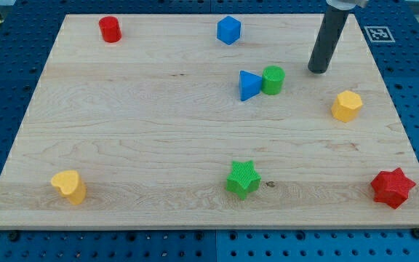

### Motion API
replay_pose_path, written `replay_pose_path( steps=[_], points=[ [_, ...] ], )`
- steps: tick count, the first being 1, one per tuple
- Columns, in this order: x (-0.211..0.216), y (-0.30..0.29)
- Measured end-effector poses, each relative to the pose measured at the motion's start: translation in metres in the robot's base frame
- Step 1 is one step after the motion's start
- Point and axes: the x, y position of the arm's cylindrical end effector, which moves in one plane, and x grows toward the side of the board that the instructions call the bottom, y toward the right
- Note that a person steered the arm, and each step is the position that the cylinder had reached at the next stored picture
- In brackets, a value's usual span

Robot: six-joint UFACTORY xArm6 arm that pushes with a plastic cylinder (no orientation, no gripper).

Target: Push the yellow hexagon to the bottom of the green circle

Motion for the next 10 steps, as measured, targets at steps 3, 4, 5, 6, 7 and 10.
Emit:
replay_pose_path(
  steps=[3,4,5,6,7,10],
  points=[
    [0.014,0.033],
    [0.041,0.046],
    [0.056,0.066],
    [0.078,0.108],
    [0.105,0.114],
    [0.072,-0.012]
  ],
)
